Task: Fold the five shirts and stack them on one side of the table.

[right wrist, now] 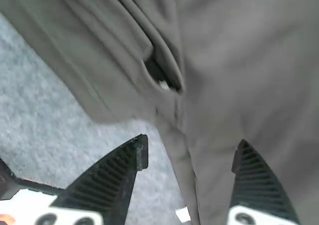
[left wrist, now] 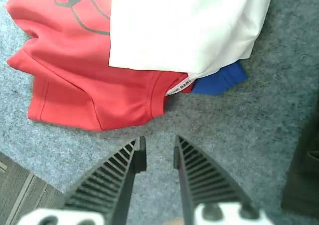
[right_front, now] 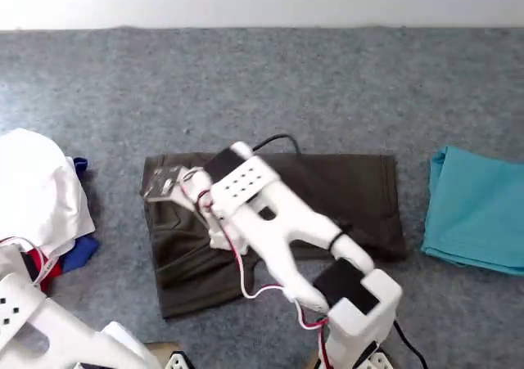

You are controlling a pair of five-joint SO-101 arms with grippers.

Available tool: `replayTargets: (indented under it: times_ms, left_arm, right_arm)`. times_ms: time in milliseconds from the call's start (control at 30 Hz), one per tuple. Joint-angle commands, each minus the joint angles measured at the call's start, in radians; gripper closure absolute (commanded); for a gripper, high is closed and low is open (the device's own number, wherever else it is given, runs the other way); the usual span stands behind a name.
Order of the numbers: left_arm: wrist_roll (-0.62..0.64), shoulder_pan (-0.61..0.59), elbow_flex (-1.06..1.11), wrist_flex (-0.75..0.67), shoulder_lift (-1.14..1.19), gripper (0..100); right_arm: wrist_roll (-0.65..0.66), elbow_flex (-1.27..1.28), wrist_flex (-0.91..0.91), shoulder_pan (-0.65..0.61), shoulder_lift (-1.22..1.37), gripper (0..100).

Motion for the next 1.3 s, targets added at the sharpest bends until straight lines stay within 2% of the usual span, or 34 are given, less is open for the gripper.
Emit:
replayTargets:
  times_ms: [0, 200, 400, 567, 767, 1033, 1267]
  left_arm:
    - [-0.009, -0.005, -0.039, 0.008, 0.003, 90]
    - [-0.009, -0.002, -0.036, 0.008, 0.003, 90]
    - [-0.008, 0.0, -0.036, 0.002, 0.003, 90]
    - [-0.008, 0.0, -0.035, 0.002, 0.005, 90]
    - [-0.008, 0.0, -0.035, 0.002, 0.005, 90]
    - [-0.008, 0.0, -0.035, 0.0, 0.005, 90]
    - [-0.008, 0.0, -0.035, -0.011, 0.005, 90]
  right_arm:
    - [-0.011, -0.034, -0.042, -0.035, 0.031, 71.7]
    - [-0.012, -0.103, -0.059, -0.056, 0.082, 73.4]
    - [-0.005, -0.218, 0.031, -0.07, 0.217, 90.4]
    - [-0.006, -0.345, 0.165, -0.071, 0.297, 97.7]
    - [-0.005, -0.433, 0.234, -0.107, 0.297, 98.7]
    - [-0.034, -0.377, 0.236, -0.242, 0.272, 98.7]
    - [-0.028, -0.298, 0.234, -0.203, 0.254, 98.7]
